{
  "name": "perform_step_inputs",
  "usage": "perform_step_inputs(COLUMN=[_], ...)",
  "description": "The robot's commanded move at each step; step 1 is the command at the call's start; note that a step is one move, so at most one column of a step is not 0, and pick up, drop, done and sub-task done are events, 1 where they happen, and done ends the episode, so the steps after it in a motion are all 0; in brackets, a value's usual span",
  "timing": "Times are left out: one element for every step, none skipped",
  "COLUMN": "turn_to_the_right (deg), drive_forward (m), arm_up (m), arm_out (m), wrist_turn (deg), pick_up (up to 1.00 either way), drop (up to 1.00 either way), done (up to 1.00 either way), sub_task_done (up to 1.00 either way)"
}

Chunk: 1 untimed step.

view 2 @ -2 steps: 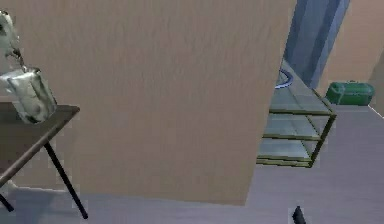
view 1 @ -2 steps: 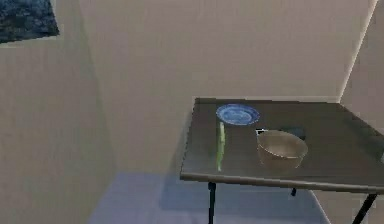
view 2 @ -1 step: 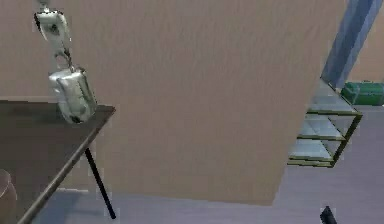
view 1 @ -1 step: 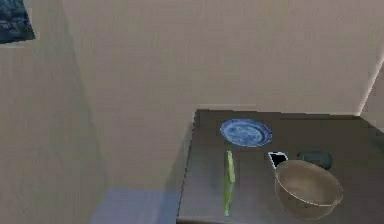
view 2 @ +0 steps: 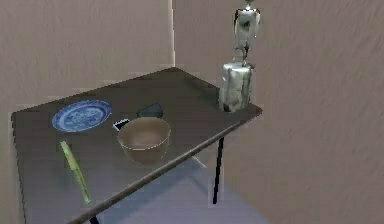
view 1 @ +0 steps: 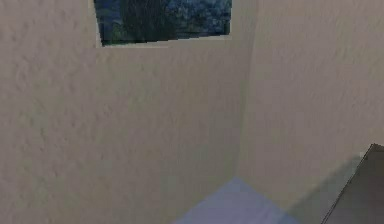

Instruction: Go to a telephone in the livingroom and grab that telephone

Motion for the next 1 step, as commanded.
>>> perform_step_inputs(turn_to_the_right=[-15.0], drive_forward=[0.00], arm_up=[0.00], arm_out=[0.00], wrist_turn=[0.0], pick_up=[0.00], drop=[0.00], done=[0.00], sub_task_done=[0.00])
